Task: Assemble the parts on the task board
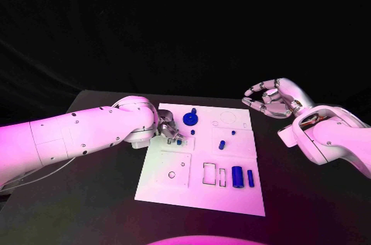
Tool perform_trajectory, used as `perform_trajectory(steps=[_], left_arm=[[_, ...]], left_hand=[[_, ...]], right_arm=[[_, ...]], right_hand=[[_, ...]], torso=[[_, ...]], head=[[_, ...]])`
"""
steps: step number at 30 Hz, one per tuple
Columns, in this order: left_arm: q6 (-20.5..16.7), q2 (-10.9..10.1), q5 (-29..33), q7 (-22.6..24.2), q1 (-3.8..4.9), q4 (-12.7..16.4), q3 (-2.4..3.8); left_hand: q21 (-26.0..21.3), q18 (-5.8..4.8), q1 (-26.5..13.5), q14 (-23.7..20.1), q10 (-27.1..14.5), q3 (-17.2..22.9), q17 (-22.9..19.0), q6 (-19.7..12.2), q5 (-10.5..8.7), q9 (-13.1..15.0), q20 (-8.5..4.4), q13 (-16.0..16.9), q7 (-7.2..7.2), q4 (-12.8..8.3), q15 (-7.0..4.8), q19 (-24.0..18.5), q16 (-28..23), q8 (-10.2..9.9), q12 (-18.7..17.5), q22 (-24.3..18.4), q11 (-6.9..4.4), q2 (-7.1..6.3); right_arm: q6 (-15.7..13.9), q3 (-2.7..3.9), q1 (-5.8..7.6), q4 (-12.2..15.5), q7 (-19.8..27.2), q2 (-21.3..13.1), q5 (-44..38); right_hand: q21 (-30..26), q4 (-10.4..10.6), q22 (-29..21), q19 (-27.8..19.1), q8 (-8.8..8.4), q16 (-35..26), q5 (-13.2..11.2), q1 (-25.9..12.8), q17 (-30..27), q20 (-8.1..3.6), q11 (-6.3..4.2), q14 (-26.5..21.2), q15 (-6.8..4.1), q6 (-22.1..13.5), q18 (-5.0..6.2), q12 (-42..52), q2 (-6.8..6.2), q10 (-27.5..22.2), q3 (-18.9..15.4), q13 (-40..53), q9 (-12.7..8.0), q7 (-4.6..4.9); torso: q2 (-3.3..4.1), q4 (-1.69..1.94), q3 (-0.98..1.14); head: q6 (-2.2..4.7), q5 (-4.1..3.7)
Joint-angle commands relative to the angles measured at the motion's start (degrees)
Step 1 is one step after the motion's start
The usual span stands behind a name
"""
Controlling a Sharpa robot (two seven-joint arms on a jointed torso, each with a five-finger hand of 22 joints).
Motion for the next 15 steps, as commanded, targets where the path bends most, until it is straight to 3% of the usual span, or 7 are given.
perform_trajectory(steps=[1,6,9,12,15], left_arm=[[-1.9,-0.2,1.1,0.2,0.07,0.5,0.49],[-2.6,-0.6,2.1,0.5,0.27,0.9,1.46],[-2.5,-1.0,2.4,0.6,0.57,0.9,1.94],[-1.1,-1.5,2.6,1.0,1.3,0.4,2.44],[0.7,-1.6,2.8,1.5,2.42,-0.9,2.71]], left_hand=[[0.2,-1.08,-0.7,6.0,-0.1,-0.9,15.1,-0.2,-0.7,0.0,-0.37,-0.5,0.36,0.1,-0.38,1.7,0.2,-0.3,-0.7,6.1,0.0,0.07],[0.2,-1.07,-0.8,6.0,-0.8,-1.6,15.1,-0.7,-0.96,0.0,-0.4,-1.7,0.47,0.0,-0.34,1.7,0.2,-0.6,-1.8,6.1,0.08,0.1],[0.1,-1.05,0.0,6.0,-1.8,-2.6,15.1,-2.1,-0.92,-0.5,-0.32,-3.2,0.98,-0.1,-0.06,1.7,0.2,-1.7,-3.2,6.0,0.46,0.2],[-0.2,-0.96,2.6,6.0,-3.1,-3.3,15.1,-4.1,-0.4,-2.1,0.21,-5.1,2.07,-0.1,0.69,1.4,0.2,-4.3,-4.9,5.5,1.39,0.56],[-0.3,-0.9,3.3,6.0,-3.3,-3.5,15.1,-4.0,-0.32,-2.5,0.43,-5.4,2.24,-0.1,0.87,1.3,0.2,-4.8,-5.1,5.2,1.56,0.87]], right_arm=[[-0.2,0.0,-0.03,-0.1,0.2,0.1,-0.4],[-0.2,0.0,-0.03,-0.2,0.2,0.1,-0.3],[-0.1,0.0,-0.03,-0.3,0.1,0.1,-0.3],[-0.1,0.0,-0.03,-0.4,0.1,0.2,-0.2],[0.0,0.0,-0.04,-0.5,0.1,0.2,-0.2]], right_hand=[[-0.2,0.1,11.9,2.4,0.23,-0.2,-0.4,-0.6,12.1,-0.48,-0.22,5.3,-0.38,-0.2,1.01,-0.2,0.07,0.0,-0.3,6.5,0.1,-0.37],[-0.2,0.1,11.9,2.4,0.23,-0.2,-0.4,-0.6,12.1,-0.48,-0.22,5.3,-0.38,-0.2,1.01,-0.2,0.07,0.0,-0.3,6.5,0.1,-0.37],[-0.2,0.1,11.9,2.4,0.23,-0.2,-0.4,-0.6,12.1,-0.48,-0.22,5.3,-0.38,-0.2,1.01,-0.2,0.07,0.0,-0.3,6.5,0.1,-0.37],[-0.2,0.1,11.9,2.5,0.23,-0.2,-0.4,-0.7,12.1,-0.48,-0.22,5.3,-0.38,-0.3,1.0,-0.1,0.09,0.0,-0.3,6.5,0.1,-0.37],[-0.2,0.1,11.9,2.5,0.24,-0.2,-0.4,-0.7,12.1,-0.48,-0.22,5.3,-0.38,-0.3,1.0,-0.1,0.1,0.0,-0.3,6.5,0.1,-0.37]], torso=[[0.02,-0.05,-0.01],[0.0,-0.01,0.02],[0.01,0.07,0.02],[-0.01,0.12,0.01],[0.02,0.11,-0.02]], head=[[0.17,-0.01],[0.48,-0.04],[0.63,-0.11],[0.8,-0.2],[1.01,-0.21]])
